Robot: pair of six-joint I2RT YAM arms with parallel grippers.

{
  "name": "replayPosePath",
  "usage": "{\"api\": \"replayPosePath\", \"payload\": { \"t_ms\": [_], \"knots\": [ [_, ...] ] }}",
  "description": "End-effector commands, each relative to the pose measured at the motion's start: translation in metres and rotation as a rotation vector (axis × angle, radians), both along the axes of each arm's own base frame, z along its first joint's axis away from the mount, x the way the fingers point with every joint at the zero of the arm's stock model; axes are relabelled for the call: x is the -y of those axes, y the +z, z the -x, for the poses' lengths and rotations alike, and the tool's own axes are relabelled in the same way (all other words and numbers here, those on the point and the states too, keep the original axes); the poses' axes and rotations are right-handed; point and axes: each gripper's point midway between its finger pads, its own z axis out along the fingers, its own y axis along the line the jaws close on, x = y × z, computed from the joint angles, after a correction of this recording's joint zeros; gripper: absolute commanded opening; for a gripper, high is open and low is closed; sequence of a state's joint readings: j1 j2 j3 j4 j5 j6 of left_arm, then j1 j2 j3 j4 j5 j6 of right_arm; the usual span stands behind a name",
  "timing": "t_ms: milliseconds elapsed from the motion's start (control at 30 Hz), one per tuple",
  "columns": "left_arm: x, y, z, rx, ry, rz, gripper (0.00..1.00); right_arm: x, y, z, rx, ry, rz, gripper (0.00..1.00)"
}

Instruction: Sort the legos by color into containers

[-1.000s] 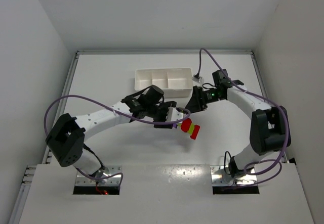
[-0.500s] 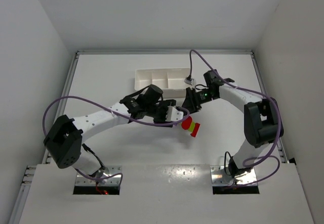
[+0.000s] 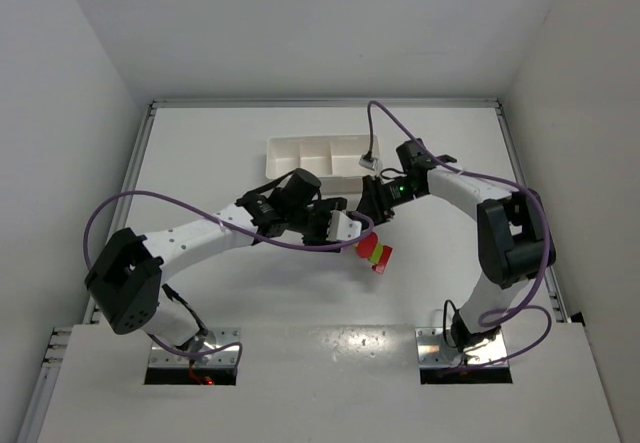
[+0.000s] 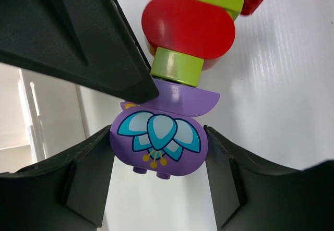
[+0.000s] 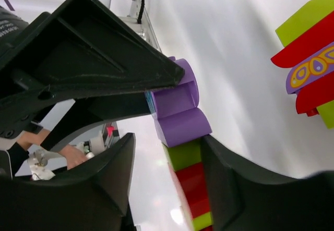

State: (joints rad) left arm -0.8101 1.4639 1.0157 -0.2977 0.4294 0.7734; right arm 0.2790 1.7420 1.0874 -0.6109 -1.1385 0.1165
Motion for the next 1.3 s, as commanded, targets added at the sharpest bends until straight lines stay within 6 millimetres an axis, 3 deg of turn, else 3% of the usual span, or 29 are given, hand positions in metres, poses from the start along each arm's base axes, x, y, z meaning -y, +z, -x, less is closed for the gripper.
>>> {"api": "replayPosePath", "payload": {
  "t_ms": [0, 200, 533, 733, 933, 1067, 1200, 1267],
  "knots": [
    [0.019, 0.036, -0.003, 0.083, -0.039, 0.122, 0.13, -0.011, 0.011, -0.001, 0.055, 0.042, -0.048, 0.6],
    [0.019, 0.036, -0.003, 0.083, -0.039, 0.122, 0.12, -0.01, 0.011, -0.003, 0.05, 0.032, -0.03, 0.82],
    [0.019, 0.036, 0.001, 0.074, -0.053, 0.13, 0.12, -0.005, 0.014, -0.011, 0.092, 0.018, -0.029, 0.82],
    [0.02, 0.045, 0.004, 0.043, -0.065, 0.17, 0.12, -0.005, 0.013, -0.004, 0.088, 0.04, -0.055, 0.64],
    [0.018, 0.06, -0.004, -0.033, -0.034, 0.231, 0.12, -0.011, 0.026, 0.003, 0.075, 0.074, -0.133, 0.49],
    [0.015, 0.058, -0.016, -0.071, 0.007, 0.237, 0.12, -0.013, 0.03, 0.012, 0.052, 0.098, -0.18, 0.32],
    [0.009, 0.058, -0.027, -0.096, 0.054, 0.243, 0.12, -0.013, 0.034, 0.016, 0.065, 0.103, -0.196, 0.02],
    [0.003, 0.053, -0.031, -0.096, 0.077, 0.233, 0.12, -0.01, 0.041, 0.015, 0.091, 0.095, -0.202, 0.0]
  ]
}}
